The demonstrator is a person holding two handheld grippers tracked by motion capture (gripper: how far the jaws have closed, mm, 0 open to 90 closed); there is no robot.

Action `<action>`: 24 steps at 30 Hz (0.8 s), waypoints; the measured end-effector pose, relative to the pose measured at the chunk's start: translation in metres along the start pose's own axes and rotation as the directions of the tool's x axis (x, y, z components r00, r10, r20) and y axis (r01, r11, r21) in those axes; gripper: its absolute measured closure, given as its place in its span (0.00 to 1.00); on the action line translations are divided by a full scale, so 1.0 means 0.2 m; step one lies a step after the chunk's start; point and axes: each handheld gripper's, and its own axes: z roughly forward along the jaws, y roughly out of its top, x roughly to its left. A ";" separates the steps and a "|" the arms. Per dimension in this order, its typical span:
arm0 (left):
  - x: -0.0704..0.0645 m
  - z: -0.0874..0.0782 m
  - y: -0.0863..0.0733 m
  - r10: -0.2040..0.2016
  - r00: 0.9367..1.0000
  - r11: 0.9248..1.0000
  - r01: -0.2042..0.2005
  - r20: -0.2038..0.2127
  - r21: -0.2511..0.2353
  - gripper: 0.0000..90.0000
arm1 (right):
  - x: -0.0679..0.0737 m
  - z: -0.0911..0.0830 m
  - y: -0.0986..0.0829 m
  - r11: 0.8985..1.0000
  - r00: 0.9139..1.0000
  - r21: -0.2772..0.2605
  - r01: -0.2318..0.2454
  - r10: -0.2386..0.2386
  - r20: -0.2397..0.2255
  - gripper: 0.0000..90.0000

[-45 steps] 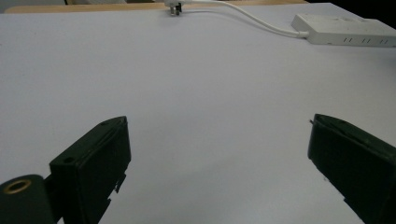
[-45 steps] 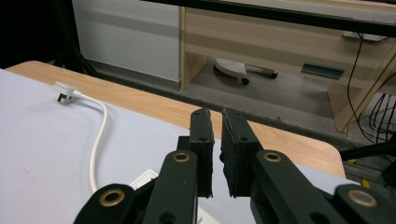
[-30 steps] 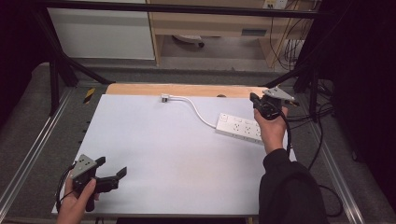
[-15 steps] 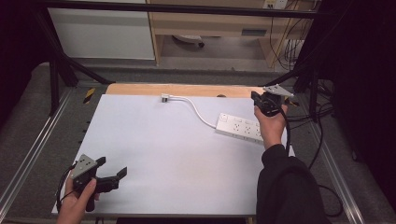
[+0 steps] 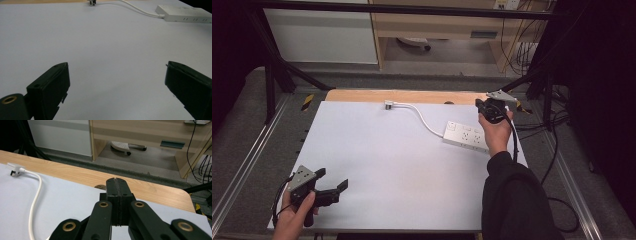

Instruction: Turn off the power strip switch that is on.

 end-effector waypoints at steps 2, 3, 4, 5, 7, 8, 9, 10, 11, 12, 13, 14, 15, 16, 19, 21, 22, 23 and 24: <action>0.00 0.00 0.00 -0.003 1.000 1.000 0.003 0.001 0.001 0.06 | 0.01 0.01 0.00 1.000 1.000 0.005 -0.002 0.002 -0.002 1.00; 0.00 0.00 0.00 -0.003 1.000 1.000 0.003 0.001 0.000 0.06 | 0.01 0.02 0.00 1.000 1.000 0.006 -0.003 0.003 -0.003 1.00; 0.00 0.00 0.00 -0.002 1.000 1.000 0.002 0.002 -0.001 0.06 | 0.01 0.02 -0.01 1.000 1.000 0.009 -0.002 0.002 -0.004 1.00; 0.00 0.00 0.00 0.000 1.000 1.000 0.000 0.001 0.000 0.06 | 0.01 0.03 -0.01 1.000 1.000 0.012 -0.003 0.003 -0.006 1.00; 0.00 0.00 0.00 0.004 1.000 1.000 -0.004 0.001 -0.002 0.06 | 0.02 0.04 -0.01 1.000 1.000 0.022 -0.002 0.003 -0.009 1.00; 0.00 0.00 0.00 0.003 1.000 1.000 -0.003 0.003 0.000 0.06 | 0.02 0.04 -0.01 1.000 1.000 0.027 0.003 -0.003 -0.014 1.00; 0.00 0.00 0.00 0.003 1.000 1.000 -0.003 0.003 0.000 0.06 | 0.02 0.04 -0.02 0.999 1.000 0.033 0.004 -0.003 -0.018 1.00; 0.00 0.00 0.00 0.003 1.000 1.000 -0.003 0.004 0.001 0.06 | 0.02 0.05 -0.02 0.999 1.000 0.036 0.006 -0.006 -0.021 1.00; 0.00 0.00 0.00 0.003 1.000 1.000 -0.003 0.004 0.002 0.06 | 0.02 0.05 -0.02 0.999 1.000 0.040 0.008 -0.007 -0.022 1.00; 0.00 0.00 0.00 0.002 1.000 1.000 -0.002 0.003 0.001 0.06 | 0.02 0.06 -0.02 0.999 1.000 0.047 0.009 -0.008 -0.022 1.00; 0.00 0.00 0.00 -0.002 1.000 1.000 0.002 0.003 0.000 0.06 | 0.02 0.06 -0.03 0.999 1.000 0.050 0.010 -0.009 -0.021 1.00; 0.00 0.00 0.00 -0.001 1.000 1.000 0.001 0.001 -0.002 0.06 | 0.02 0.06 -0.03 0.998 1.000 0.056 0.008 -0.007 -0.021 1.00; 0.00 0.00 0.00 0.000 1.000 1.000 0.000 0.001 -0.003 0.06 | 0.02 0.07 -0.03 0.998 1.000 0.058 0.007 -0.006 -0.021 1.00; 0.00 0.00 0.00 0.000 1.000 1.000 0.000 0.001 -0.003 0.06 | 0.01 0.07 -0.03 0.998 1.000 0.062 0.005 -0.004 -0.018 1.00; 0.00 0.00 0.00 -0.001 1.000 1.000 0.001 0.003 0.000 0.06 | 0.01 0.08 -0.04 0.996 1.000 0.084 0.003 -0.002 -0.011 1.00; 0.00 0.00 0.00 -0.002 1.000 1.000 0.002 0.004 0.000 0.06 | 0.00 0.09 -0.05 0.996 1.000 0.090 0.001 0.000 -0.011 1.00; 0.00 0.00 0.00 -0.001 1.000 1.000 0.001 0.003 -0.001 0.06 | 0.00 0.09 -0.05 0.995 1.000 0.095 0.004 -0.003 -0.010 1.00; 0.00 0.00 0.00 0.000 1.000 1.000 0.000 0.002 -0.003 0.06 | 0.00 0.09 -0.06 0.995 1.000 0.099 0.004 -0.004 -0.009 1.00; 0.00 0.00 0.00 0.000 1.000 1.000 0.000 0.003 -0.003 0.06 | 0.00 0.09 -0.06 0.995 1.000 0.103 0.004 -0.003 -0.008 1.00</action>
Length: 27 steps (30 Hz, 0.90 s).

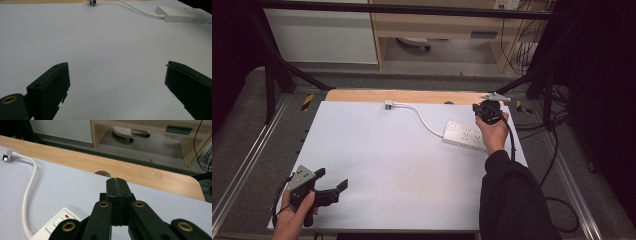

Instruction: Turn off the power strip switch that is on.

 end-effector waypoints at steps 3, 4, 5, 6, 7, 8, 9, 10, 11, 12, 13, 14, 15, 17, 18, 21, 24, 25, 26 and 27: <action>0.00 0.00 0.00 -0.002 1.000 1.000 0.002 0.002 0.002 0.06 | -0.01 0.01 -0.01 1.000 1.000 0.012 -0.005 0.005 0.001 1.00; 0.00 0.00 0.00 -0.001 1.000 1.000 0.001 0.002 0.003 0.06 | -0.01 0.01 -0.02 1.000 1.000 0.018 -0.003 0.003 0.000 1.00; 0.00 0.00 0.00 0.000 1.000 1.000 0.000 0.001 0.003 0.06 | -0.01 0.01 -0.02 1.000 1.000 0.022 -0.004 0.004 -0.002 1.00; 0.00 0.00 0.00 0.000 1.000 1.000 0.000 0.001 0.003 0.06 | -0.01 0.01 -0.03 1.000 1.000 0.024 -0.002 0.002 -0.002 1.00; 0.00 0.00 0.00 -0.002 1.000 1.000 0.002 0.002 0.004 0.06 | -0.01 0.02 -0.03 0.999 1.000 0.032 -0.002 0.002 -0.002 1.00; 0.00 0.00 0.00 0.000 1.000 1.000 0.000 0.001 0.004 0.06 | -0.01 0.02 -0.04 0.999 1.000 0.033 -0.002 0.002 -0.001 1.00; 0.00 0.00 0.00 0.000 1.000 1.000 0.000 0.001 0.004 0.06 | -0.01 0.02 -0.04 0.999 1.000 0.035 -0.003 0.003 0.000 1.00; 0.00 0.00 0.00 0.001 1.000 1.000 -0.001 0.002 0.004 0.06 | -0.01 0.02 -0.04 0.999 1.000 0.037 -0.005 0.005 0.000 1.00; 0.00 0.00 0.00 0.001 1.000 1.000 -0.001 0.002 0.004 0.06 | -0.01 0.02 -0.05 0.999 1.000 0.039 -0.005 0.005 0.000 1.00; 0.00 0.00 0.00 0.002 1.000 1.000 -0.002 0.001 0.004 0.06 | -0.01 0.03 -0.05 0.999 1.000 0.042 -0.005 0.005 -0.001 1.00; 0.00 0.00 0.00 0.003 1.000 1.000 -0.003 0.001 0.005 0.06 | -0.01 0.03 -0.05 0.999 1.000 0.043 -0.004 0.004 -0.001 1.00; 0.00 0.00 0.00 0.001 1.000 1.000 -0.001 0.002 0.005 0.06 | -0.01 0.03 -0.06 0.999 1.000 0.047 -0.003 0.003 -0.002 1.00; 0.00 0.00 0.00 0.001 1.000 1.000 -0.001 0.002 0.005 0.06 | -0.01 0.03 -0.06 0.999 1.000 0.047 -0.004 0.004 -0.003 1.00; 0.00 0.00 0.00 0.003 1.000 1.000 -0.003 0.002 0.005 0.06 | -0.01 0.03 -0.06 0.999 1.000 0.048 -0.004 0.004 -0.001 1.00; 0.00 0.00 0.00 0.003 1.000 1.000 -0.003 0.002 0.004 0.06 | -0.01 0.04 -0.07 0.999 1.000 0.052 -0.004 0.005 -0.004 1.00; -0.01 0.00 0.00 0.002 1.000 1.000 -0.002 0.004 0.005 0.06 | -0.01 0.04 -0.08 0.998 1.000 0.058 -0.006 0.006 -0.005 1.00; -0.01 0.00 0.00 0.002 1.000 1.000 -0.002 0.003 0.005 0.06 | -0.01 0.05 -0.09 0.998 1.000 0.063 -0.002 0.003 -0.007 1.00; -0.01 0.00 0.00 0.002 1.000 1.000 -0.002 0.004 0.005 0.06 | -0.01 0.05 -0.09 0.998 1.000 0.063 -0.002 0.003 -0.007 1.00; -0.01 0.00 0.00 0.003 1.000 1.000 -0.003 0.004 0.005 0.06 | -0.01 0.05 -0.09 0.998 1.000 0.066 -0.003 0.003 -0.007 1.00; -0.01 0.00 0.00 0.003 1.000 1.000 -0.003 0.004 0.005 0.06 | 0.00 0.05 -0.09 0.998 1.000 0.066 -0.003 0.003 -0.008 1.00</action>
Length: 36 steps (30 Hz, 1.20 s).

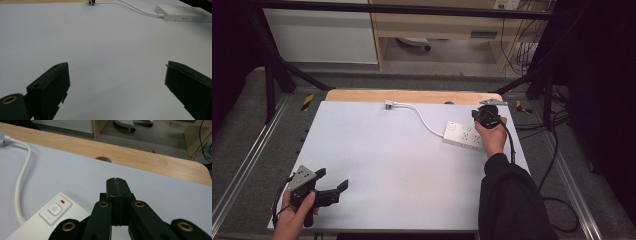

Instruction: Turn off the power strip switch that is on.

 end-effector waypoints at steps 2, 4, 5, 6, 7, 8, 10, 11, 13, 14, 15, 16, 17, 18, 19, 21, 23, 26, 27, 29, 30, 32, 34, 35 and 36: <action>0.00 0.00 0.00 0.000 1.000 1.000 0.000 0.000 0.000 0.06 | 0.00 0.00 0.00 1.000 1.000 0.002 0.000 0.000 -0.001 1.00; 0.00 0.00 0.00 0.000 1.000 1.000 0.000 0.000 0.000 0.06 | 0.00 0.00 0.00 1.000 1.000 0.004 -0.003 0.003 -0.002 1.00; 0.00 0.00 0.00 0.000 1.000 1.000 0.000 0.000 -0.001 0.06 | 0.00 0.00 -0.01 1.000 1.000 0.006 -0.001 0.001 -0.002 1.00; 0.00 0.00 0.00 0.004 1.000 1.000 -0.004 0.000 -0.001 0.06 | 0.00 0.00 -0.01 1.000 1.000 0.007 -0.002 0.002 -0.003 1.00; 0.00 0.00 0.00 0.006 1.000 1.000 -0.006 0.000 -0.001 0.06 | 0.00 0.01 -0.01 1.000 1.000 0.007 -0.002 0.002 -0.002 1.00; 0.00 0.00 0.00 0.008 1.000 1.000 -0.008 0.000 0.000 0.06 | 0.01 0.01 -0.01 1.000 1.000 0.008 -0.003 0.003 -0.003 1.00; 0.00 0.00 0.00 0.008 1.000 1.000 -0.008 0.002 0.001 0.06 | 0.01 0.01 -0.01 1.000 1.000 0.009 0.003 -0.003 -0.006 1.00; 0.00 0.00 0.00 0.008 1.000 1.000 -0.008 0.002 0.002 0.06 | 0.01 0.01 -0.02 1.000 1.000 0.012 0.003 -0.003 -0.009 1.00; 0.00 0.00 0.00 0.008 1.000 1.000 -0.008 0.002 0.003 0.06 | 0.01 0.02 -0.02 1.000 1.000 0.014 0.002 -0.002 -0.008 1.00; 0.00 0.00 0.00 0.008 1.000 1.000 -0.008 0.002 0.002 0.06 | 0.02 0.02 -0.02 1.000 1.000 0.015 0.004 -0.003 -0.010 1.00; 0.00 0.00 0.00 0.009 1.000 1.000 -0.009 0.002 0.003 0.06 | 0.02 0.02 -0.02 1.000 1.000 0.015 0.006 -0.005 -0.011 1.00; 0.00 0.00 0.00 0.010 1.000 1.000 -0.011 0.002 0.004 0.06 | 0.02 0.02 -0.02 1.000 1.000 0.017 0.007 -0.007 -0.012 1.00; 0.00 0.00 0.00 0.010 1.000 1.000 -0.010 0.003 0.005 0.06 | 0.02 0.02 -0.03 1.000 1.000 0.018 0.005 -0.005 -0.014 1.00; 0.00 0.00 0.00 0.010 1.000 1.000 -0.010 0.005 0.005 0.06 | 0.02 0.02 -0.03 1.000 1.000 0.018 0.006 -0.006 -0.014 1.00; -0.01 0.00 0.00 0.010 1.000 1.000 -0.010 0.007 0.006 0.06 | 0.03 0.03 -0.03 1.000 1.000 0.019 0.005 -0.005 -0.014 1.00; -0.01 0.00 0.00 0.011 1.000 1.000 -0.011 0.008 0.006 0.06 | 0.03 0.03 -0.03 1.000 1.000 0.021 0.007 -0.007 -0.020 1.00; -0.01 0.00 0.00 0.010 1.000 1.000 -0.010 0.008 0.006 0.06 | 0.04 0.03 -0.03 1.000 1.000 0.021 0.007 -0.006 -0.023 1.00; -0.01 0.00 0.00 0.010 1.000 1.000 -0.010 0.008 0.006 0.06 | 0.04 0.04 -0.04 1.000 1.000 0.028 0.013 -0.013 -0.024 1.00; -0.01 0.00 0.00 0.011 1.000 1.000 -0.012 0.007 0.006 0.06 | 0.04 0.04 -0.04 1.000 1.000 0.026 0.013 -0.012 -0.025 1.00; -0.01 0.00 0.00 0.015 1.000 1.000 -0.015 0.008 0.006 0.06 | 0.05 0.04 -0.04 0.999 1.000 0.030 0.013 -0.012 -0.027 1.00; -0.01 0.00 0.00 0.018 1.000 1.000 -0.018 0.008 0.006 0.06 | 0.05 0.04 -0.05 0.999 1.000 0.030 0.012 -0.011 -0.027 1.00; -0.01 0.01 0.00 0.019 1.000 1.000 -0.019 0.010 0.010 0.06 | 0.05 0.05 -0.05 0.999 1.000 0.031 0.012 -0.011 -0.029 1.00; -0.01 0.00 0.00 0.019 1.000 1.000 -0.019 0.006 0.005 0.06 | 0.06 0.05 -0.05 0.999 0.999 0.032 0.017 -0.016 -0.031 1.00; -0.01 0.00 0.00 0.016 1.000 1.000 -0.016 0.006 -0.001 0.06 | 0.06 0.05 -0.05 0.999 0.999 0.031 0.016 -0.015 -0.032 1.00; -0.01 0.00 0.00 0.015 1.000 1.000 -0.015 0.005 -0.002 0.06 | 0.06 0.05 -0.06 0.999 0.999 0.031 0.014 -0.013 -0.032 1.00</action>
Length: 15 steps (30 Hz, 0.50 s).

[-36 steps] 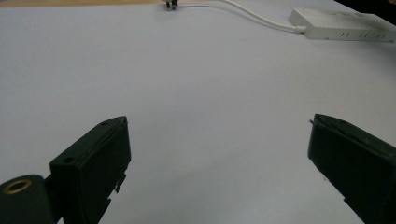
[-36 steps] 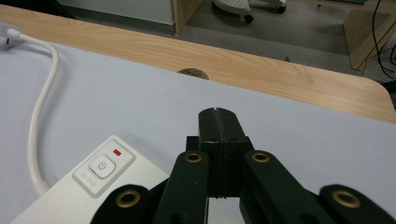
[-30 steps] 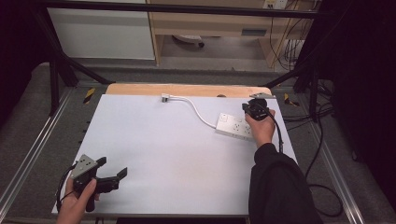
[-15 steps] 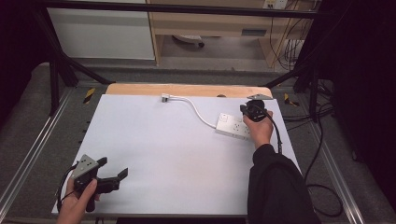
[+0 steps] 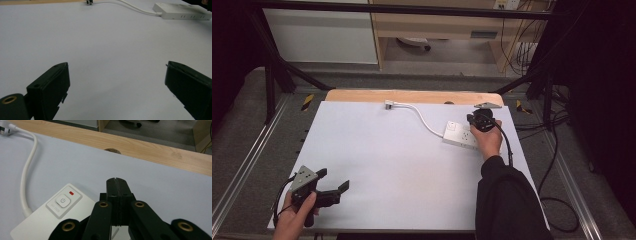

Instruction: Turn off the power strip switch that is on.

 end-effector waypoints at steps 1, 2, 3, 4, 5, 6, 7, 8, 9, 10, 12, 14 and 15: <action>0.00 0.00 0.00 0.000 1.000 1.000 0.000 -0.001 0.001 0.06 | 0.00 0.00 0.00 1.000 1.000 0.002 0.002 -0.003 0.001 1.00; 0.00 0.00 0.00 0.000 1.000 1.000 0.000 -0.001 0.002 0.06 | 0.00 0.00 -0.01 1.000 1.000 0.006 0.003 -0.003 -0.001 1.00; 0.00 0.00 0.00 0.002 1.000 1.000 -0.002 -0.001 0.004 0.06 | 0.00 0.00 -0.01 1.000 1.000 0.008 0.002 -0.002 -0.001 1.00; 0.00 0.00 0.00 0.003 1.000 1.000 -0.003 0.000 0.006 0.06 | 0.00 0.00 -0.02 1.000 1.000 0.007 0.003 -0.003 0.001 1.00; 0.00 0.00 0.00 0.004 1.000 1.000 -0.004 0.002 0.007 0.06 | 0.00 0.00 -0.02 1.000 1.000 0.008 0.003 -0.003 0.001 1.00; 0.00 0.00 0.00 0.006 1.000 1.000 -0.006 0.004 0.008 0.07 | 0.00 0.00 -0.03 1.000 1.000 0.008 0.005 -0.005 0.000 1.00; 0.00 0.00 0.00 0.007 1.000 1.000 -0.007 0.005 0.010 0.07 | 0.00 0.00 -0.03 1.000 1.000 0.008 0.002 -0.002 0.001 1.00; 0.00 0.00 0.00 0.007 1.000 1.000 -0.007 0.005 0.010 0.07 | 0.00 -0.01 -0.04 1.000 1.000 0.011 0.002 -0.002 0.003 1.00; 0.00 0.00 0.00 0.006 1.000 1.000 -0.006 0.005 0.009 0.07 | 0.00 -0.01 -0.05 1.000 1.000 0.011 0.000 0.000 0.005 1.00; 0.00 0.00 0.00 0.006 1.000 1.000 -0.006 0.004 0.007 0.07 | -0.01 -0.01 -0.05 1.000 1.000 0.012 -0.001 0.001 0.004 1.00; 0.00 0.00 0.00 0.003 1.000 1.000 -0.003 0.003 0.000 0.07 | -0.01 -0.02 -0.07 1.000 1.000 0.009 -0.004 0.004 0.006 1.00; 0.00 0.00 0.00 0.001 1.000 1.000 -0.001 0.001 -0.002 0.07 | -0.01 -0.02 -0.08 1.000 1.000 0.007 -0.005 0.005 0.006 1.00; 0.00 0.00 0.00 0.001 1.000 1.000 -0.001 0.001 0.000 0.08 | -0.01 -0.03 -0.09 1.000 1.000 0.005 -0.008 0.008 0.005 1.00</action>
